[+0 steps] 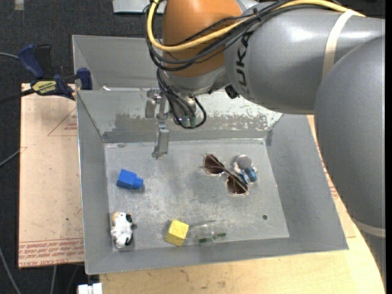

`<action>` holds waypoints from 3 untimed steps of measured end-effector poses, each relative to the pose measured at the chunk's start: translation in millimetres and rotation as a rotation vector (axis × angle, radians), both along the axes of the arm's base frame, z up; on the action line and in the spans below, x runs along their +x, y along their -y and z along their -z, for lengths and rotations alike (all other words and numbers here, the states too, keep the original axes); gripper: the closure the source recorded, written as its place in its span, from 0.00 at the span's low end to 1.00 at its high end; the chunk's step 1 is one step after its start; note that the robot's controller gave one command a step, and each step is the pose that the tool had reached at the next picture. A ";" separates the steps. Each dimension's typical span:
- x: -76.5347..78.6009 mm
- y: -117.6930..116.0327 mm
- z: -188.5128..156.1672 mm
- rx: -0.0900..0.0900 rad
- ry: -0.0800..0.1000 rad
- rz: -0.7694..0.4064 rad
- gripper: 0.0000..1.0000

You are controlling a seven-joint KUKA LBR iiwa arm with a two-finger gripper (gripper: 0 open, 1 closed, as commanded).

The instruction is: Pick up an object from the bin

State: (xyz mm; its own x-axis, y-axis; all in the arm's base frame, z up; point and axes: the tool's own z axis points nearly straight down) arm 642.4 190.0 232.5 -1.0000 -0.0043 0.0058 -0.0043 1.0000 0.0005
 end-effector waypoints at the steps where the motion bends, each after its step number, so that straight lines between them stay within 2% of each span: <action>1: 1.3 1.2 -5.8 0.001 0.008 0.003 0.00; 2: -17.9 -11.6 70.1 0.002 0.010 0.030 0.00; 3: -39.0 -16.5 96.0 -0.002 -0.002 0.139 0.00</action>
Offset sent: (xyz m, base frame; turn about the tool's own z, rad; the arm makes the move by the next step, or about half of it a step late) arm -0.0423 0.0262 -0.1625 0.0633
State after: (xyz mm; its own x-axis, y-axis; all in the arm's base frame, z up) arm 603.4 206.5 136.6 -0.9909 0.1342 0.0072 0.1342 0.9910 -0.0020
